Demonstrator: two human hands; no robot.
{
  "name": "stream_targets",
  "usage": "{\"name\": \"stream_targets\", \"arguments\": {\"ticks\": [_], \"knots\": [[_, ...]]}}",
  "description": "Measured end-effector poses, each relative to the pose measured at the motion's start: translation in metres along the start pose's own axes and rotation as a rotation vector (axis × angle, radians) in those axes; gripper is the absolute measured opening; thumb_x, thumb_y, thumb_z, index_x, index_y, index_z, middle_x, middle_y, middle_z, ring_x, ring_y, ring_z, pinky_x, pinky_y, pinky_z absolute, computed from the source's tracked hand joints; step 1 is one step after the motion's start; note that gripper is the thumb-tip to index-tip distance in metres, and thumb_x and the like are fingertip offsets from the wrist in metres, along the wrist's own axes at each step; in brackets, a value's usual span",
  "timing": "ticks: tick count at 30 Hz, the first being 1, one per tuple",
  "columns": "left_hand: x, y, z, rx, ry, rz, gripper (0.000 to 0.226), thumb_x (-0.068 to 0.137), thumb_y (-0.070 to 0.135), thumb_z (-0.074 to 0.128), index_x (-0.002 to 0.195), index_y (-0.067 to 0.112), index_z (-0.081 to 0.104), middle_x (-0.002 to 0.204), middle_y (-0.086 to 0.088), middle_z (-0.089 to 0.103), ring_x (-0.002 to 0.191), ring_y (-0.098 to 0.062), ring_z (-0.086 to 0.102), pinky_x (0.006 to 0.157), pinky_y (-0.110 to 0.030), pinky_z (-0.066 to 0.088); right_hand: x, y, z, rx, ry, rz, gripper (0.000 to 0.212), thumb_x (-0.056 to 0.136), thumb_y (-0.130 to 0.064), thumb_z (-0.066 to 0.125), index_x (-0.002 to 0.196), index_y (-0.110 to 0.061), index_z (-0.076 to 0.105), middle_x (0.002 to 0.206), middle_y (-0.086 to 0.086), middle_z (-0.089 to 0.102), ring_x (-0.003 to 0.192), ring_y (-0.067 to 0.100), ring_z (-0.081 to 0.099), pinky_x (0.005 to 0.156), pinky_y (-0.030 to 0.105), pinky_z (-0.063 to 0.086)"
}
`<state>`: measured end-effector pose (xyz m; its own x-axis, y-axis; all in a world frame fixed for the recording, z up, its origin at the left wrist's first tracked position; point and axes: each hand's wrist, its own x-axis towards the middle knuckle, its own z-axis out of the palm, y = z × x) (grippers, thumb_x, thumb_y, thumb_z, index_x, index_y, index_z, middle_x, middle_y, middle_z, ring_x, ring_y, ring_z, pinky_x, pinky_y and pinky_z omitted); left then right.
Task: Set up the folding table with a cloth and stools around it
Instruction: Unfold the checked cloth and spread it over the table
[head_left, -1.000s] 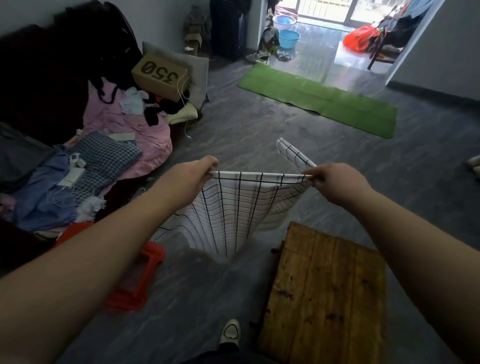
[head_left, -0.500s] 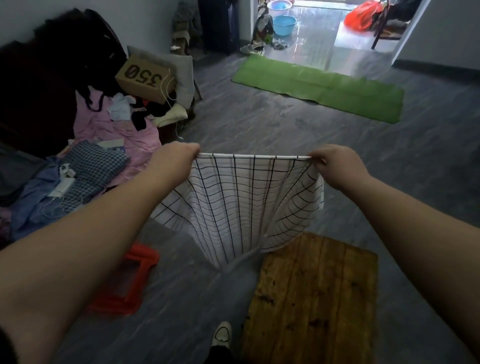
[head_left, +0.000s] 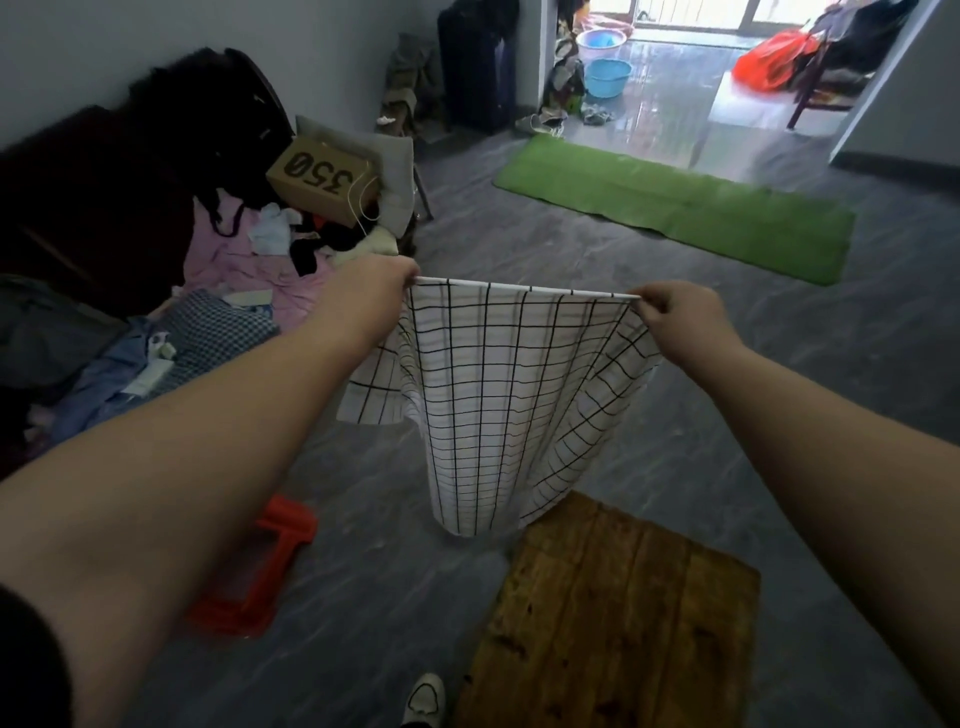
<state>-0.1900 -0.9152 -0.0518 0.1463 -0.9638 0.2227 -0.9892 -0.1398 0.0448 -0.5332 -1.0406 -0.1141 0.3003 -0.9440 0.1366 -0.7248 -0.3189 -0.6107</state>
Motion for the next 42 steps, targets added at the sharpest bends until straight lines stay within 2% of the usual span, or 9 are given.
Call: {"name": "stream_targets", "arguments": {"ticks": [6,12,18,23,26,32,36,39,42], "knots": [[0.032,0.025,-0.012,-0.056,0.021,0.027,0.027,0.092,0.009,0.053,0.108,0.024,0.069,0.098,-0.008,0.069,0.091,-0.031,0.063,0.075,-0.045,0.054,0.023,0.007,-0.039,-0.015,0.123,-0.021,0.025,0.097,-0.021,0.059,0.116,-0.02,0.075,0.105,0.007,0.075,0.093,0.023,0.067,0.083,0.032,0.048],[0.061,0.06,-0.023,-0.141,0.072,0.103,0.025,0.094,0.01,0.052,0.108,0.021,0.069,0.103,-0.01,0.068,0.094,-0.033,0.062,0.075,-0.04,0.05,0.025,0.021,-0.086,-0.092,0.254,0.006,0.027,0.098,-0.022,0.055,0.116,-0.014,0.073,0.11,0.013,0.073,0.102,0.032,0.066,0.092,0.038,0.049],[0.079,0.101,-0.031,-0.152,0.001,0.264,0.028,0.091,0.014,0.053,0.113,0.023,0.068,0.111,-0.01,0.067,0.101,-0.033,0.062,0.085,-0.043,0.052,-0.011,0.037,-0.133,-0.327,0.322,0.005,0.021,0.098,-0.021,0.053,0.098,-0.009,0.071,0.096,0.018,0.069,0.092,0.039,0.06,0.073,0.041,0.047],[0.077,0.13,-0.017,-0.162,-0.057,0.373,0.049,0.085,-0.001,0.057,0.126,0.025,0.066,0.122,-0.008,0.066,0.11,-0.032,0.061,0.089,-0.04,0.048,-0.061,0.068,-0.157,-0.459,0.264,0.108,0.016,0.096,-0.015,0.052,0.101,-0.014,0.068,0.099,0.016,0.068,0.092,0.04,0.061,0.072,0.046,0.053],[0.064,0.142,-0.001,-0.148,-0.103,0.389,0.056,0.083,-0.007,0.052,0.126,0.026,0.066,0.123,-0.009,0.067,0.109,-0.034,0.062,0.09,-0.042,0.05,-0.099,0.089,-0.158,-0.509,0.184,0.195,0.036,0.087,0.001,0.049,0.112,-0.017,0.068,0.109,0.017,0.067,0.1,0.04,0.061,0.078,0.048,0.054],[0.022,0.165,0.035,-0.132,-0.167,0.467,0.057,0.081,-0.006,0.055,0.125,0.028,0.066,0.124,-0.004,0.067,0.11,-0.031,0.063,0.087,-0.041,0.051,-0.171,0.115,-0.143,-0.716,0.148,0.274,0.037,0.084,-0.005,0.049,0.105,-0.029,0.068,0.1,0.006,0.072,0.09,0.034,0.066,0.07,0.039,0.045],[-0.009,0.179,0.055,-0.136,-0.203,0.476,0.058,0.084,-0.008,0.052,0.129,0.027,0.065,0.127,-0.004,0.066,0.111,-0.031,0.062,0.088,-0.04,0.05,-0.214,0.129,-0.133,-0.868,0.115,0.268,0.026,0.079,-0.001,0.055,0.078,-0.027,0.057,0.073,0.0,0.066,0.077,0.028,0.063,0.087,0.045,0.037],[-0.037,0.18,0.07,-0.131,-0.235,0.489,0.058,0.086,-0.007,0.052,0.131,0.028,0.063,0.128,-0.003,0.065,0.111,-0.03,0.062,0.088,-0.042,0.052,-0.247,0.143,-0.12,-0.883,0.062,0.224,0.027,0.08,-0.002,0.058,0.073,-0.027,0.049,0.069,-0.001,0.06,0.074,0.027,0.062,0.102,0.052,0.033],[-0.071,0.175,0.084,-0.139,-0.286,0.51,0.053,0.089,-0.004,0.053,0.129,0.028,0.064,0.128,-0.001,0.065,0.11,-0.029,0.063,0.085,-0.041,0.052,-0.28,0.152,-0.104,-0.864,0.014,0.201,0.023,0.08,-0.004,0.064,0.073,-0.024,0.054,0.069,0.003,0.06,0.071,0.03,0.061,0.101,0.051,0.036]]}}
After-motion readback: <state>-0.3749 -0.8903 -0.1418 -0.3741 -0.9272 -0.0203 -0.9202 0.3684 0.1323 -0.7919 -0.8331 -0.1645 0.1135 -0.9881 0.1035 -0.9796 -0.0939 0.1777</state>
